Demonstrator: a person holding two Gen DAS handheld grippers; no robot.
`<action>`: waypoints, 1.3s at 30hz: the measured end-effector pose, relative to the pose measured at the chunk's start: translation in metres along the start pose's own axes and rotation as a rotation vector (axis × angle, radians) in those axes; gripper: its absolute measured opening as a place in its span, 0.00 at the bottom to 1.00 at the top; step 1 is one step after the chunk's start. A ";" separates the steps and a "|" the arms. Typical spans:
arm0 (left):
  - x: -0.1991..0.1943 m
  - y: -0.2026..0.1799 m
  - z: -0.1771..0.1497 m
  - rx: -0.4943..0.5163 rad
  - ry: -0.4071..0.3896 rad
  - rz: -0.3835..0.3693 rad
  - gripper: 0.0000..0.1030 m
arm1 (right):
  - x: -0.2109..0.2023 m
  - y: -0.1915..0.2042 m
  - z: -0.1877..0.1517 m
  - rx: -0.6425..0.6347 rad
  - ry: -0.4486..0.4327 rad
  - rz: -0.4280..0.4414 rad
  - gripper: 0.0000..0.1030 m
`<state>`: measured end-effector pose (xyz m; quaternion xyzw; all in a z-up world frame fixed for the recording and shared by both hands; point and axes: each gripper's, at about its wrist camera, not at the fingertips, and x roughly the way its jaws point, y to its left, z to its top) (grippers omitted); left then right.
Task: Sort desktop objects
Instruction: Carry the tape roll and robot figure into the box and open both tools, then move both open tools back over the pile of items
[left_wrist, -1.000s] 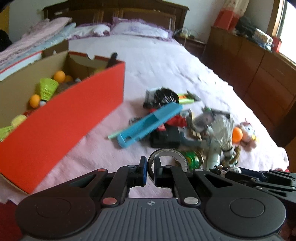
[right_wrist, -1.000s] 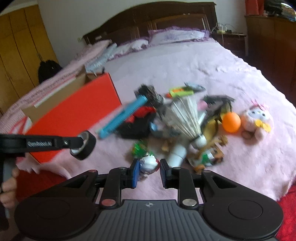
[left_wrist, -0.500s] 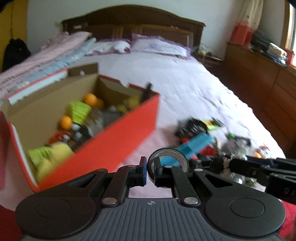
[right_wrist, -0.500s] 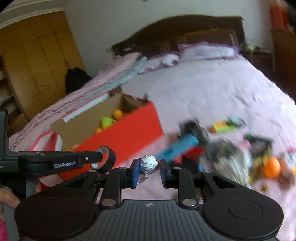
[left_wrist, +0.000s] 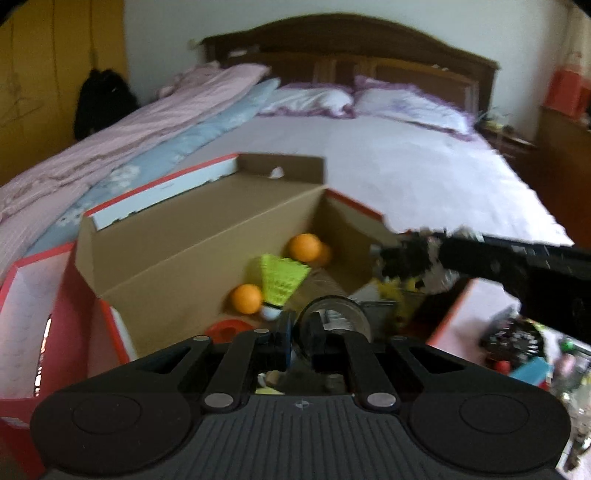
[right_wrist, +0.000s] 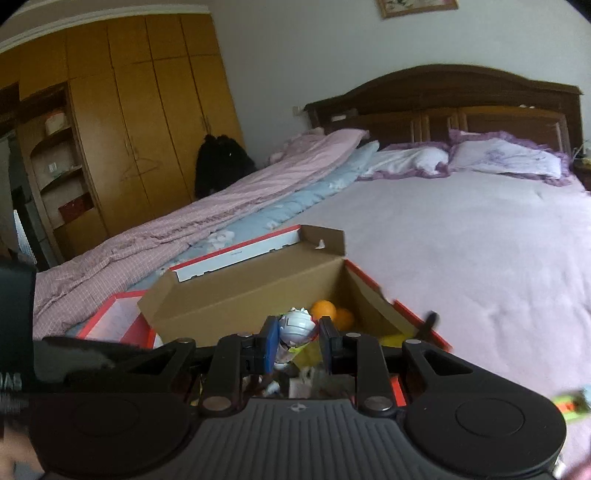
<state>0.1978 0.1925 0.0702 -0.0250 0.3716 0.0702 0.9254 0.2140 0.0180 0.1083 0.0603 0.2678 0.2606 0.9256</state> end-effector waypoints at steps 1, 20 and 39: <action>0.004 0.003 0.001 -0.011 0.008 0.007 0.15 | 0.009 0.002 0.005 -0.002 0.006 0.002 0.25; -0.024 -0.026 -0.028 0.000 -0.015 -0.029 0.81 | -0.022 -0.021 -0.037 0.089 0.038 -0.042 0.48; -0.054 -0.096 -0.098 0.085 0.057 -0.132 0.91 | -0.127 -0.069 -0.146 0.212 0.095 -0.220 0.56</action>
